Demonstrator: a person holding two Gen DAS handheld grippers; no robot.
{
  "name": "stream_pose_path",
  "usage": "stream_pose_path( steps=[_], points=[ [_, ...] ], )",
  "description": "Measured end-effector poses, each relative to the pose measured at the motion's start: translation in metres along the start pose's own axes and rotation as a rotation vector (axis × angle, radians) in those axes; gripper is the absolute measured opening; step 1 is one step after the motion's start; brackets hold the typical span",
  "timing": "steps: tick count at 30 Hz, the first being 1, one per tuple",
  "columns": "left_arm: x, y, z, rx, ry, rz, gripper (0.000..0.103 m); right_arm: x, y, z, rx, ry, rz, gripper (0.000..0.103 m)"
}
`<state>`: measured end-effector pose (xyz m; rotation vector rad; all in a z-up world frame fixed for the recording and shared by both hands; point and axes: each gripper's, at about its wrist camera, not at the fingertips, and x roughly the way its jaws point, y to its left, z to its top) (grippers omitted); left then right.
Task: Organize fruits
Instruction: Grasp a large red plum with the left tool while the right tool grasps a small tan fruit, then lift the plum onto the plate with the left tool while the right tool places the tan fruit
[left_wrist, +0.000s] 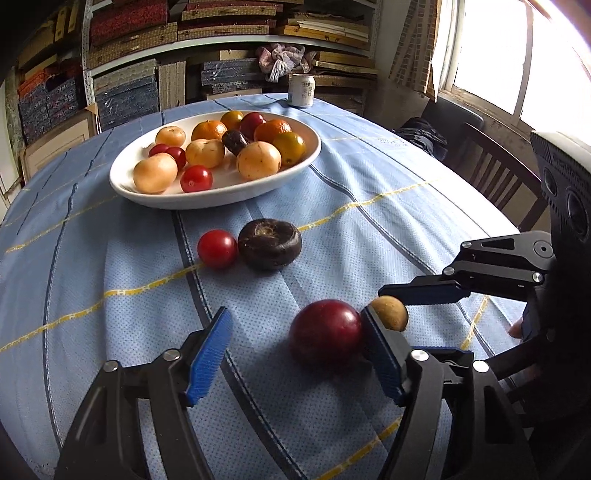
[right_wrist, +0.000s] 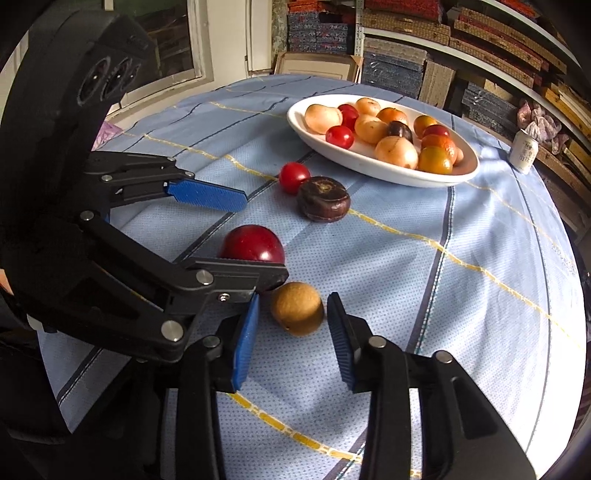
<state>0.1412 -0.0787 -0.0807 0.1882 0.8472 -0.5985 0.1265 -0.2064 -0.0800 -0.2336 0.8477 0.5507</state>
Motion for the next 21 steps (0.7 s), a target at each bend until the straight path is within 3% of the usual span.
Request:
stream_pose_path(
  steps=[1,3,7,21],
  points=[
    [0.0020,-0.0003,-0.0015,0.008,0.019,-0.011,0.047,0.0000,0.0006,-0.0002,-0.005,0.000,0.003,0.038],
    [0.0010,-0.0007,-0.0030,0.016,0.023,-0.009,0.038,-0.0006,0.0017,-0.0006,-0.011,-0.001,0.006,0.037],
    [-0.0009,0.0012,-0.0059,0.011,0.021,-0.020,0.038,0.0003,-0.0025,0.0003,0.002,0.000,0.013,0.028],
    [-0.0031,0.0009,-0.0069,-0.001,0.019,-0.012,0.038,0.0021,-0.0057,-0.0009,0.019,0.003,0.022,0.028]
  ],
)
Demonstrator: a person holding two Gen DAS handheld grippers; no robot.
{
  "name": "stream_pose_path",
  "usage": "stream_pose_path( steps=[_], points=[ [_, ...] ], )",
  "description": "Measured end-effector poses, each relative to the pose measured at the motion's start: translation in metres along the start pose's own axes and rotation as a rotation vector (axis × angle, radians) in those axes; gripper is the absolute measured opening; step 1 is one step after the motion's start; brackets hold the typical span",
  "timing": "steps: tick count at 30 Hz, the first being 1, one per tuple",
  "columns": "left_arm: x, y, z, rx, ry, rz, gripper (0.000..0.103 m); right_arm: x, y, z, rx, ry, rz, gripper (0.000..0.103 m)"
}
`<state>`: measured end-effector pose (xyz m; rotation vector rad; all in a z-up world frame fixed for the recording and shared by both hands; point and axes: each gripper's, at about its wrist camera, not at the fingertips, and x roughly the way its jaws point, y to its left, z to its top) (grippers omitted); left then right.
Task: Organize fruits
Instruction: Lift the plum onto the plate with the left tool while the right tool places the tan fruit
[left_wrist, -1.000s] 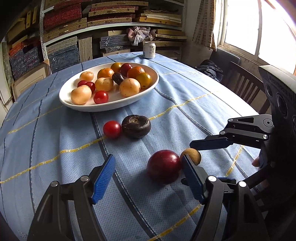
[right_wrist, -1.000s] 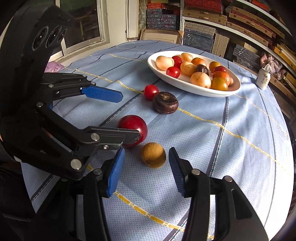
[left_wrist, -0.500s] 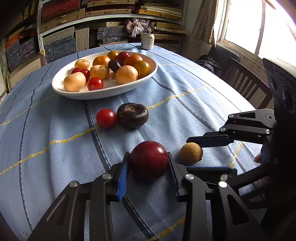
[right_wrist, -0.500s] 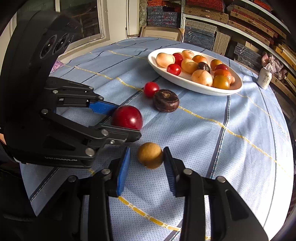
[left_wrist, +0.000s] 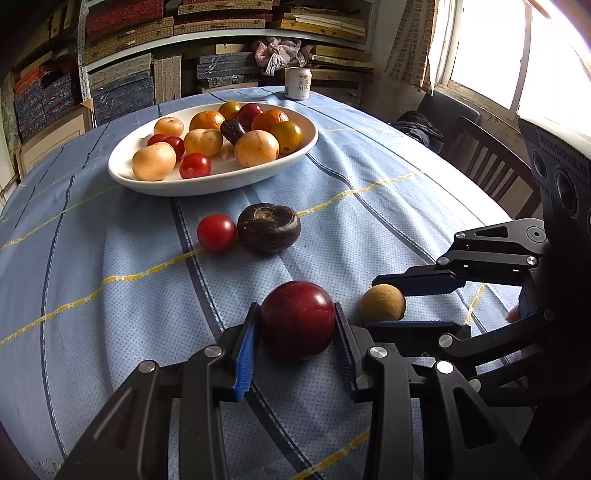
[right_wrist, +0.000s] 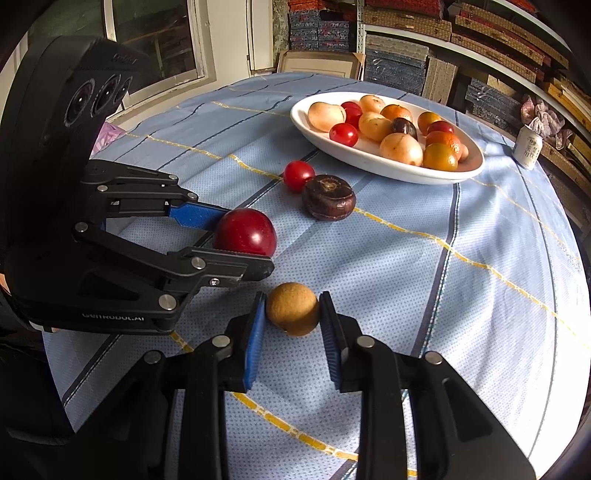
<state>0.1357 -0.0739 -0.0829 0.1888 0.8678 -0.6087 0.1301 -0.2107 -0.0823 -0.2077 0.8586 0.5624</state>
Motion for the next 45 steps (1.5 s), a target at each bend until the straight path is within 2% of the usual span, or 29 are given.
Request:
stream_pose_path(
  steps=[28,45],
  points=[
    [-0.004,0.006,-0.002,-0.027,-0.007,0.006,0.038,-0.004,-0.003,-0.005,0.035,-0.014,0.003,0.027],
    [-0.036,0.018,0.004,-0.036,-0.068,0.052,0.038,-0.027,-0.008,0.001,0.058,-0.071,-0.023,0.027]
  ],
)
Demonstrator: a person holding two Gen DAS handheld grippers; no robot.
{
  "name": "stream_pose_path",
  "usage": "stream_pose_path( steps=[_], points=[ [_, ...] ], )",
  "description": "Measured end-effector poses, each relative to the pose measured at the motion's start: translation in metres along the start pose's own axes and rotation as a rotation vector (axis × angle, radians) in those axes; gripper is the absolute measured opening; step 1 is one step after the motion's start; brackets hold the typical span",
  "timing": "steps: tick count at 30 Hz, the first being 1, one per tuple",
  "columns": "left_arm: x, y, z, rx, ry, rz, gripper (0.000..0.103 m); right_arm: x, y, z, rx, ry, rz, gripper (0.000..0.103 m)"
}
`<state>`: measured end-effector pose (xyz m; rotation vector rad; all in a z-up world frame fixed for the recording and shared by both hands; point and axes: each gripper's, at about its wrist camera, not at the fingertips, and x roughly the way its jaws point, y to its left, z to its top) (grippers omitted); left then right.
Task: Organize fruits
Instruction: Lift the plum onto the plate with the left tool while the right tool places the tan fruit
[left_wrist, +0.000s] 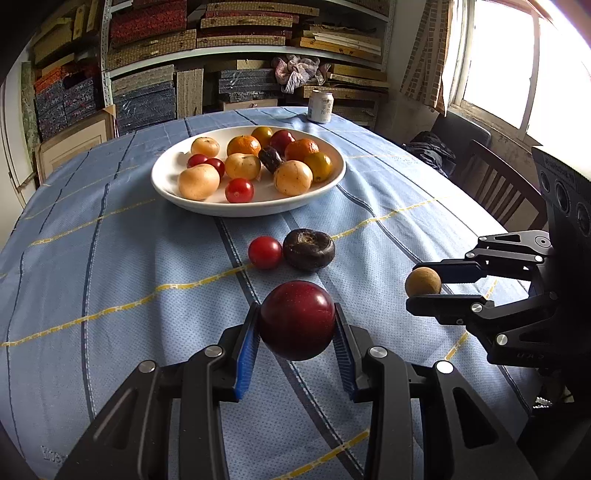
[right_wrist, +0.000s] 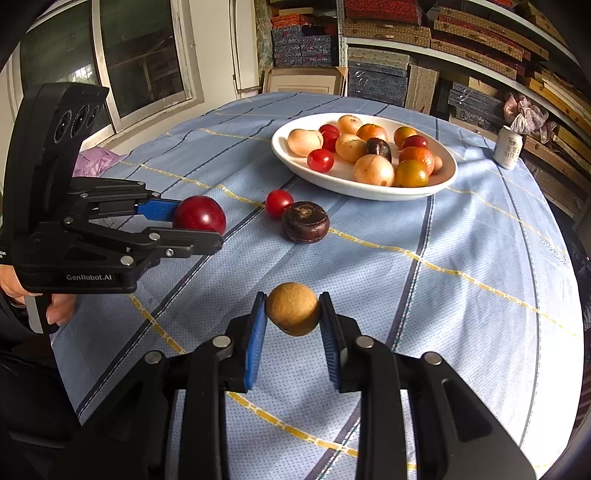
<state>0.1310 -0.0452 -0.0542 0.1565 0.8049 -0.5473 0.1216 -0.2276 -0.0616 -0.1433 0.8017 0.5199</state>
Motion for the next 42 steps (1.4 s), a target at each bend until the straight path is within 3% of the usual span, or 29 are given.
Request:
stream_pose_path(
  steps=[13,25,42],
  points=[
    [-0.006,0.007,0.015,0.000,-0.027,0.032,0.038,-0.013,-0.004,0.017,-0.006,-0.046,-0.021,0.027],
    [-0.009,0.038,0.081,-0.007,-0.098,0.094,0.038,-0.032,-0.036,0.082,0.008,-0.127,-0.072,0.027],
    [0.059,0.086,0.162,-0.010,-0.093,0.128,0.038,0.033,-0.103,0.181,0.054,-0.100,-0.103,0.027]
  ],
)
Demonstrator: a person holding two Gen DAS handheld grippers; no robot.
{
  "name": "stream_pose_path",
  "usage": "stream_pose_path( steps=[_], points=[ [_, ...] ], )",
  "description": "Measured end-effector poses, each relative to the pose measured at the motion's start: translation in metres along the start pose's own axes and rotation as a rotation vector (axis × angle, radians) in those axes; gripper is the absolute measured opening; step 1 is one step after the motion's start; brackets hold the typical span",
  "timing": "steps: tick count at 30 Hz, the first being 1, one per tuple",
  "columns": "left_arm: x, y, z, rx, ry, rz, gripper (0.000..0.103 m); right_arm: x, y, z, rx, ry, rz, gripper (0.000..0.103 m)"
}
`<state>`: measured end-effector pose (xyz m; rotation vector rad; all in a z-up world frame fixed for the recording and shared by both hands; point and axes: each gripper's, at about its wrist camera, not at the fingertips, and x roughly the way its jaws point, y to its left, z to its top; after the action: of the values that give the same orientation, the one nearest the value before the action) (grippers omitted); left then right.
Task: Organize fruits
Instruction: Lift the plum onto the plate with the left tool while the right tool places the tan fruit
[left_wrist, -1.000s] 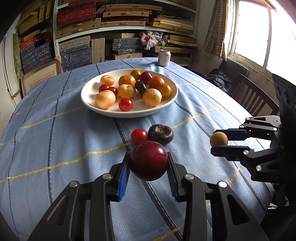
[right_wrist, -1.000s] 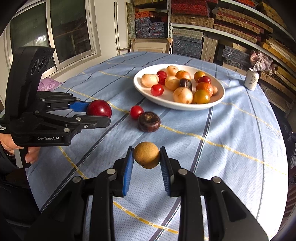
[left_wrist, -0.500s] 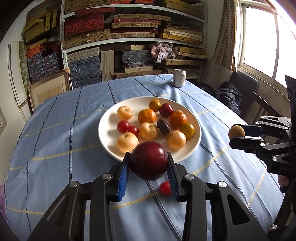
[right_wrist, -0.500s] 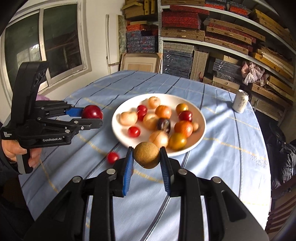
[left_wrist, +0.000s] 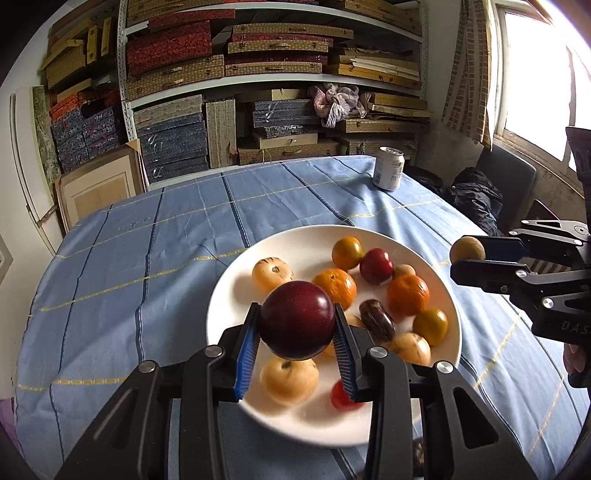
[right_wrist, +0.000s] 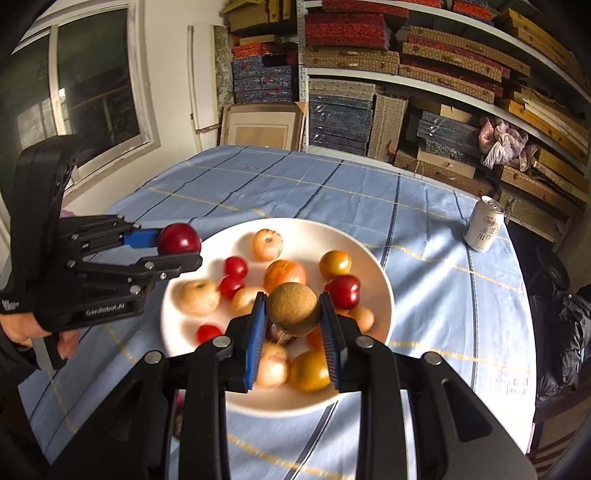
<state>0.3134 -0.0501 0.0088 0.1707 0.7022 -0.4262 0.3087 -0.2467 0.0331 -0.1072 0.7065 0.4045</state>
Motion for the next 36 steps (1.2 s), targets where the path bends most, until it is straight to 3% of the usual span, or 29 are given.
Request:
stream_pose_path(
  steps=[19,20,21,22,23,24,25,36],
  points=[
    [0.060,0.020,0.015,-0.039,0.057,0.022,0.039,0.063,-0.029,0.024,0.042,0.043,-0.002,0.029],
    [0.063,0.020,0.016,-0.045,0.064,0.018,0.039,0.066,-0.030,0.025,0.046,0.050,0.004,0.040],
    [0.065,0.021,0.016,-0.046,0.069,0.018,0.044,0.068,-0.029,0.026,0.046,0.052,-0.001,0.049],
    [0.065,0.020,0.017,-0.045,0.068,0.022,0.053,0.068,-0.029,0.026,0.047,0.049,-0.017,0.066],
    [0.064,0.019,0.017,-0.043,0.054,0.040,0.060,0.068,-0.029,0.026,0.050,0.039,-0.025,0.068],
    [0.062,0.018,0.017,-0.041,0.041,0.052,0.069,0.068,-0.028,0.026,0.053,0.036,-0.020,0.067],
    [0.059,0.018,0.017,-0.042,0.025,0.060,0.072,0.068,-0.028,0.025,0.056,0.040,-0.013,0.067],
    [0.031,0.014,0.003,-0.067,0.018,0.048,0.072,0.050,-0.021,0.000,0.048,0.050,-0.010,0.062]
  ],
)
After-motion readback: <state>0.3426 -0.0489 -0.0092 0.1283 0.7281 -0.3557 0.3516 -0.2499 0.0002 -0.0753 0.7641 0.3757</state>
